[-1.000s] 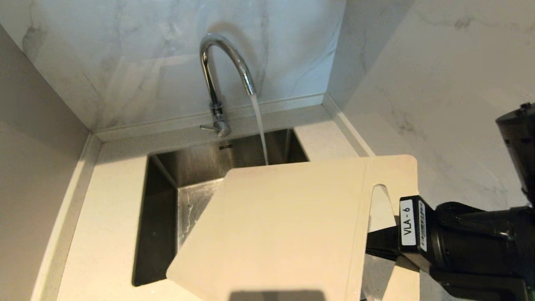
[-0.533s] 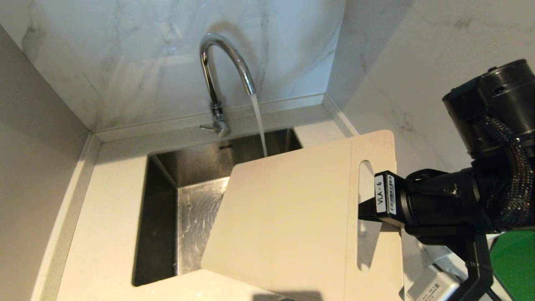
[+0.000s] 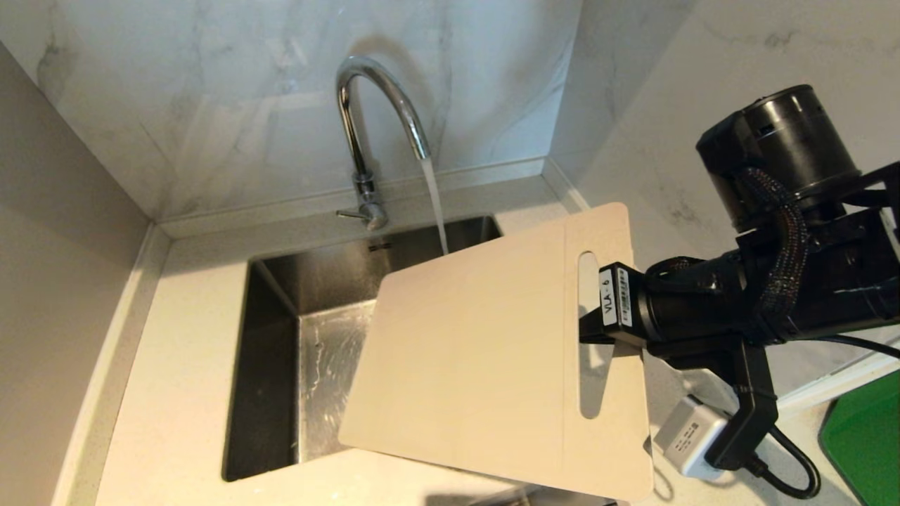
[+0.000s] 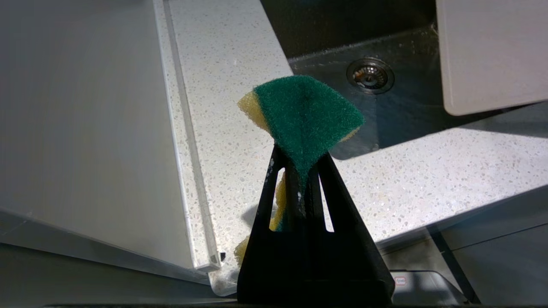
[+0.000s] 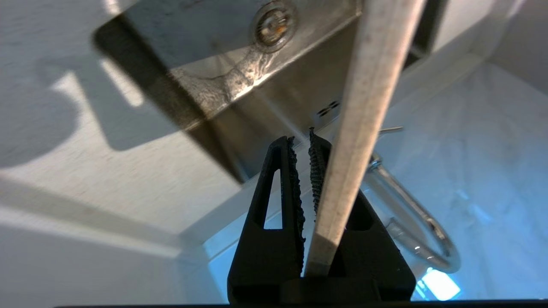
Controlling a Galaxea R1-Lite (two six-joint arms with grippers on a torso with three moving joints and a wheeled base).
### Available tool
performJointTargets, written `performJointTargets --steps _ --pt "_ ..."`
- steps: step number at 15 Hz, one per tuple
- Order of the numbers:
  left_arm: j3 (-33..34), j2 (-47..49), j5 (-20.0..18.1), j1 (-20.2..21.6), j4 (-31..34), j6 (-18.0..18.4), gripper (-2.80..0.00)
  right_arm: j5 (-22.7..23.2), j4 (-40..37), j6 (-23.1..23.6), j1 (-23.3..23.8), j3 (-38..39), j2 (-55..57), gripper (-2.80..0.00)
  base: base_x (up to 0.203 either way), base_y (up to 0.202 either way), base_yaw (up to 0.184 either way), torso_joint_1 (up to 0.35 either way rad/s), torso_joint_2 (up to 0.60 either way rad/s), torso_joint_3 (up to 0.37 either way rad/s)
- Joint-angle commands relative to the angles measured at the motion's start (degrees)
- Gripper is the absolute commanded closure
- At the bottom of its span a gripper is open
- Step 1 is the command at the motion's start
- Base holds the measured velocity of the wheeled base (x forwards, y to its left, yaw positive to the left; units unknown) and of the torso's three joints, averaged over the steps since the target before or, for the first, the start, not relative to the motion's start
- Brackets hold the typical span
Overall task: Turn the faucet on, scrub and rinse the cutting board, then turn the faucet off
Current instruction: Scrub the cutting board underwater
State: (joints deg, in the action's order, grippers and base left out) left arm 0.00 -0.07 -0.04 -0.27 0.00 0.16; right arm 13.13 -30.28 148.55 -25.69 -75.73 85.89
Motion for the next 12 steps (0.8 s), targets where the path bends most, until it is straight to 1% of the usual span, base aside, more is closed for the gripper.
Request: performJointTargets --steps 1,3,6,8,12 --pt "0.0 -0.01 0.04 0.0 0.0 0.02 0.0 1.85 -0.09 0.95 0.02 -1.24 2.9 0.0 0.0 0.0 0.0 0.0 0.0 0.0" --pt "0.0 -0.01 -0.02 0.0 0.0 0.02 0.0 3.68 -0.03 1.85 -0.36 -2.58 4.77 0.0 0.0 0.0 0.0 0.0 0.0 0.0" --pt "0.0 -0.01 0.03 0.0 0.0 0.02 0.0 3.98 -0.27 2.07 -0.51 -4.04 6.51 0.0 0.0 0.0 0.0 0.0 0.0 0.0" --pt "0.0 -0.01 0.04 0.0 0.0 0.02 0.0 5.64 -0.68 2.12 -0.51 -5.52 8.69 0.0 0.0 0.0 0.0 0.0 0.0 0.0" --pt "0.0 -0.01 0.04 0.0 0.0 0.02 0.0 8.49 -6.89 4.87 -0.42 -12.14 12.51 0.0 0.0 0.0 0.0 0.0 0.0 0.0"
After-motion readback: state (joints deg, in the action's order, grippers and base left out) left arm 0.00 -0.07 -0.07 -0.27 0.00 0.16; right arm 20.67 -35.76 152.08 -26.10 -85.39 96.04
